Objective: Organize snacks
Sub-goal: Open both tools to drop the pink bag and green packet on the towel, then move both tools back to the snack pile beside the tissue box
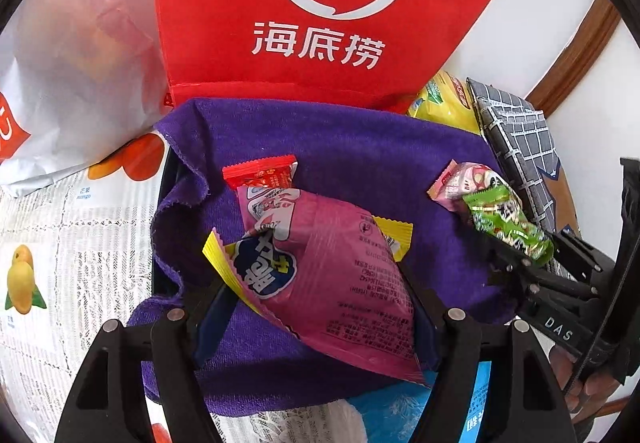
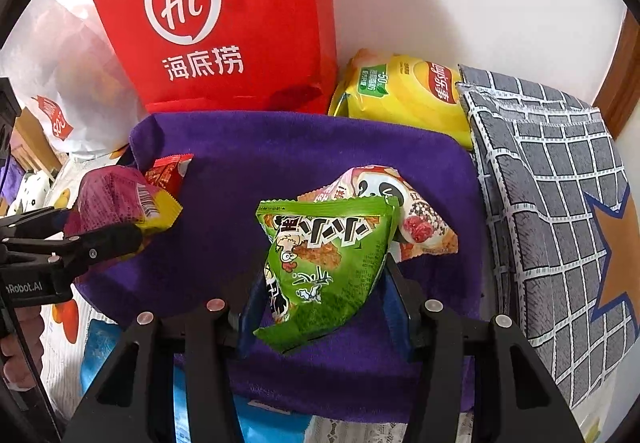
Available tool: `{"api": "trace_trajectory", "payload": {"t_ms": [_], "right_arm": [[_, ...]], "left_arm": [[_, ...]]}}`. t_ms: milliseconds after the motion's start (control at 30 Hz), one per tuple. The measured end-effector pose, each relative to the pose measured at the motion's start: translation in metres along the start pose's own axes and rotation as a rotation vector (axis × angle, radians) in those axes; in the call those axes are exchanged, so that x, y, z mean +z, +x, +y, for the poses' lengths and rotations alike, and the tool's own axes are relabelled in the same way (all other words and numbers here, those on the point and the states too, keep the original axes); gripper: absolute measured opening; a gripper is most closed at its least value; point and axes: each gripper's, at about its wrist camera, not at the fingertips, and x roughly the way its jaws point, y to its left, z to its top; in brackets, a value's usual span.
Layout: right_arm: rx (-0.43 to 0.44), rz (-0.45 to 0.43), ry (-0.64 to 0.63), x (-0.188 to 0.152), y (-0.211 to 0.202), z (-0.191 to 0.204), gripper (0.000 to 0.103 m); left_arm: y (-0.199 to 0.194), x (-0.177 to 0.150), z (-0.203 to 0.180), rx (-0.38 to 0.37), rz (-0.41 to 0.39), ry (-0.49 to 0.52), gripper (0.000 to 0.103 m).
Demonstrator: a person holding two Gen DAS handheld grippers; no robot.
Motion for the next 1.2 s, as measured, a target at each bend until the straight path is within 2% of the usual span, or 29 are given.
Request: {"api": "trace_trajectory", "payload": {"t_ms": [67, 133, 200, 367, 467, 633, 767, 833, 967, 1100, 1200], "right_arm": [[0.016, -0.007, -0.003, 0.002, -0.002, 0.001, 0.055], [0.027, -0.010, -0.009, 0.002, -0.005, 0.004, 0.071], [0.026, -0.024, -0.020, 0.000, -0.009, 0.007, 0.077], [-0.002, -0.041, -0.041, -0.005, -0.027, 0.012, 0.079], [-0.032, -0.066, -0.019, -0.007, -0.046, 0.008, 0.079], [-0.059, -0.105, 0.039, -0.016, -0.082, -0.002, 0.080], [-0.095, -0.122, 0.059, -0.030, -0.108, -0.005, 0.082], [-0.132, -0.128, 0.071, -0.037, -0.120, -0.005, 0.087], [-0.194, -0.136, 0.107, -0.053, -0.142, -0.005, 0.089], [-0.148, -0.185, 0.113, -0.071, -0.160, -0.006, 0.089], [-0.177, -0.191, 0.136, -0.084, -0.172, -0.003, 0.089]], "left_arm": [[0.000, 0.000, -0.003, -0.009, 0.010, 0.001, 0.075], [-0.002, 0.000, -0.005, -0.018, 0.013, 0.000, 0.080], [-0.007, -0.001, -0.009, -0.013, -0.003, 0.006, 0.083], [-0.019, -0.002, -0.016, 0.031, -0.023, 0.020, 0.084], [-0.029, -0.002, -0.020, 0.038, -0.035, 0.011, 0.084], [-0.047, -0.003, -0.030, 0.105, -0.046, 0.035, 0.084], [-0.069, -0.006, -0.038, 0.087, -0.078, 0.050, 0.084], [-0.084, -0.012, -0.041, 0.052, -0.112, 0.057, 0.084], [-0.103, -0.030, -0.048, 0.018, -0.134, 0.074, 0.083], [-0.125, -0.057, -0.049, 0.050, -0.176, 0.072, 0.082], [-0.138, -0.076, -0.049, 0.065, -0.187, 0.075, 0.082]]}}
